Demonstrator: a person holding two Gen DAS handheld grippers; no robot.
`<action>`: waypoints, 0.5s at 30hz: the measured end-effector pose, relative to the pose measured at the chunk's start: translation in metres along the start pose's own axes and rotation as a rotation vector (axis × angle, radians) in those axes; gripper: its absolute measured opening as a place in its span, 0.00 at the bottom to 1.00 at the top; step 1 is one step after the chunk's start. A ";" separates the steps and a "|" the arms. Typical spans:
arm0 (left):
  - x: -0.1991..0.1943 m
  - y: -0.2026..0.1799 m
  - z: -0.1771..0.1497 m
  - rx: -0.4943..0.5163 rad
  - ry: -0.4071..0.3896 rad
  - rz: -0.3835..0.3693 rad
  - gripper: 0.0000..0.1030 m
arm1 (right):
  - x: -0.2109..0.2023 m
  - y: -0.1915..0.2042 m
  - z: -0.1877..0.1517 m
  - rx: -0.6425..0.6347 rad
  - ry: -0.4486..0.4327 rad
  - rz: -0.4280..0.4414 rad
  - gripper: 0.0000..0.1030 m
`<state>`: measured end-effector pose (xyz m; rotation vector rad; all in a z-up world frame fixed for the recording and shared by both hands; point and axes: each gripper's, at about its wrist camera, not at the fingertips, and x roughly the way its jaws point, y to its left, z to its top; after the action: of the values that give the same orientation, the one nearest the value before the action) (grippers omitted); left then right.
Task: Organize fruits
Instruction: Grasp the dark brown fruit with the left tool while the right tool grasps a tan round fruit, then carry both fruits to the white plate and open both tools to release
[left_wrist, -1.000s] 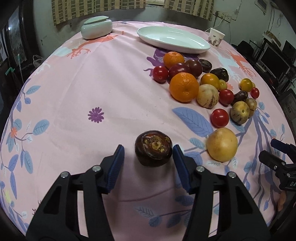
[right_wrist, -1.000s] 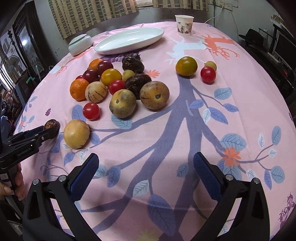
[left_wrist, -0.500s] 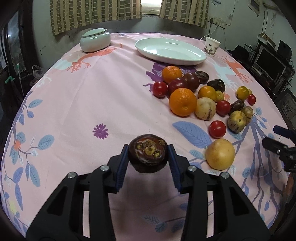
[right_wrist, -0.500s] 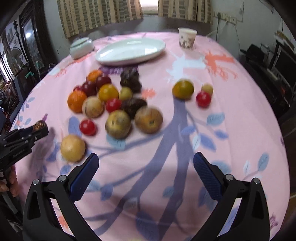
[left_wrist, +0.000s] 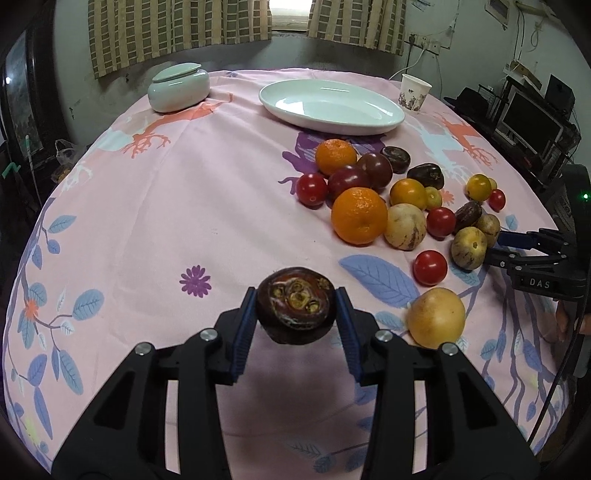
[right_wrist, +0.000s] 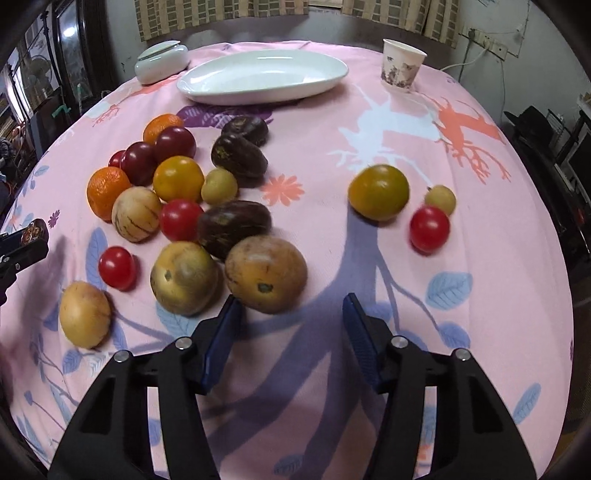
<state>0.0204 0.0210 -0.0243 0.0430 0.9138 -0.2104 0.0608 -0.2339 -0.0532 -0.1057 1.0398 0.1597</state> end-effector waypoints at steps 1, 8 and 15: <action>0.000 0.000 0.001 0.001 0.000 0.000 0.41 | 0.002 0.002 0.004 -0.010 -0.002 0.000 0.57; 0.005 -0.001 0.006 0.000 0.014 0.000 0.41 | 0.006 0.002 0.014 -0.020 -0.022 0.040 0.37; -0.005 -0.002 0.026 0.020 -0.019 -0.005 0.41 | -0.034 -0.012 0.017 0.022 -0.118 0.095 0.37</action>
<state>0.0375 0.0164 -0.0042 0.0574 0.8926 -0.2246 0.0606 -0.2456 -0.0145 -0.0266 0.9291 0.2379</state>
